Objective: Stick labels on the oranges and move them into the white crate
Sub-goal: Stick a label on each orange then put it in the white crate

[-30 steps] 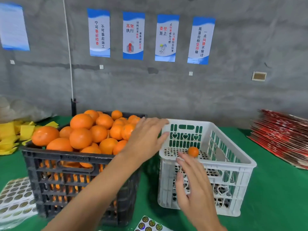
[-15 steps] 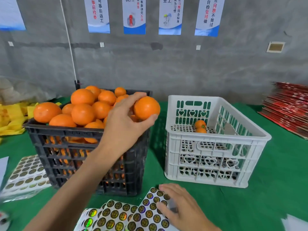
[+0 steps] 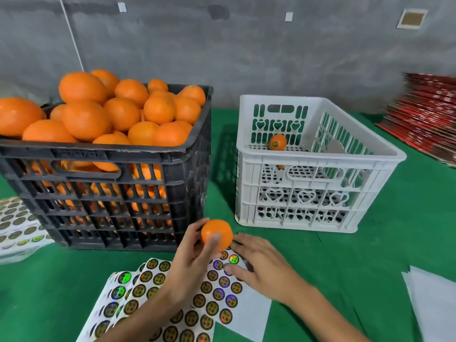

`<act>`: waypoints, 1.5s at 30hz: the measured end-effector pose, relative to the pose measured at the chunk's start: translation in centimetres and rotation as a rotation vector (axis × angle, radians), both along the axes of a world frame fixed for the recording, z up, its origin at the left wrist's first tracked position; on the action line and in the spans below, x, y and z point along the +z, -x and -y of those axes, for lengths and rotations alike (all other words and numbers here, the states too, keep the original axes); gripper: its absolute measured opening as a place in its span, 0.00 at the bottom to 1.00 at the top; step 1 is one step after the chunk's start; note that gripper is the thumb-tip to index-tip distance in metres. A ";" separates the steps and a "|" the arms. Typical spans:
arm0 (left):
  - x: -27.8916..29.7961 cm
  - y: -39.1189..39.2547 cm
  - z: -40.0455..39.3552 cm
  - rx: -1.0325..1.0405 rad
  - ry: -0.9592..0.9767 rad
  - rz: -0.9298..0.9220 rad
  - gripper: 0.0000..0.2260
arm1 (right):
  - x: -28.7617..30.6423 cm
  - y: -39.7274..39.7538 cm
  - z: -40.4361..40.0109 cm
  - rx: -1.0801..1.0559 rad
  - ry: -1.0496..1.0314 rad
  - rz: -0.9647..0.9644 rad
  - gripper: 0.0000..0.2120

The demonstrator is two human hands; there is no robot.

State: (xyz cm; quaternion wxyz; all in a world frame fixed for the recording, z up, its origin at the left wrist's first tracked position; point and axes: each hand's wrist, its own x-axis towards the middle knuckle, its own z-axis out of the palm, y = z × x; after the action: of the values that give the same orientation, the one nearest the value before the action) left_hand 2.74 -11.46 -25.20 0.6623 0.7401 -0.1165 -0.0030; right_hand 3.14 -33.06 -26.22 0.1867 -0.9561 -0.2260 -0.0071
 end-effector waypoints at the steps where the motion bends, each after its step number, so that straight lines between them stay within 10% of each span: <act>1: -0.3 0.0 0.0 -0.003 0.010 -0.010 0.23 | 0.0 0.0 0.0 0.000 0.003 0.005 0.36; 10: -0.6 0.3 0.3 -0.025 0.026 -0.048 0.25 | 0.1 -0.1 -0.1 -0.002 -0.078 0.087 0.27; 16: 0.1 1.0 0.4 -0.007 0.018 -0.039 0.26 | -0.1 -0.3 0.2 -0.096 -0.017 0.062 0.40; 22: -0.1 0.9 0.3 -0.001 -0.036 -0.016 0.26 | 0.2 -0.7 0.0 -0.159 -0.130 0.119 0.23; 35: -0.8 0.7 0.1 -0.039 -0.302 0.050 0.23 | 1.5 -0.6 -1.0 -0.496 -0.829 0.072 0.06; 45: -0.6 0.2 0.2 -0.013 -0.044 -0.046 0.25 | 3.3 1.5 -2.8 -0.172 -1.154 -0.210 0.10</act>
State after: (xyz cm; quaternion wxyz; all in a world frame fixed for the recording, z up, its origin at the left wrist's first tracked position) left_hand 2.52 -11.62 -25.79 0.6483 0.7534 -0.1062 -0.0269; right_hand 1.67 -30.23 -22.97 0.6964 -0.7106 -0.0876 -0.0492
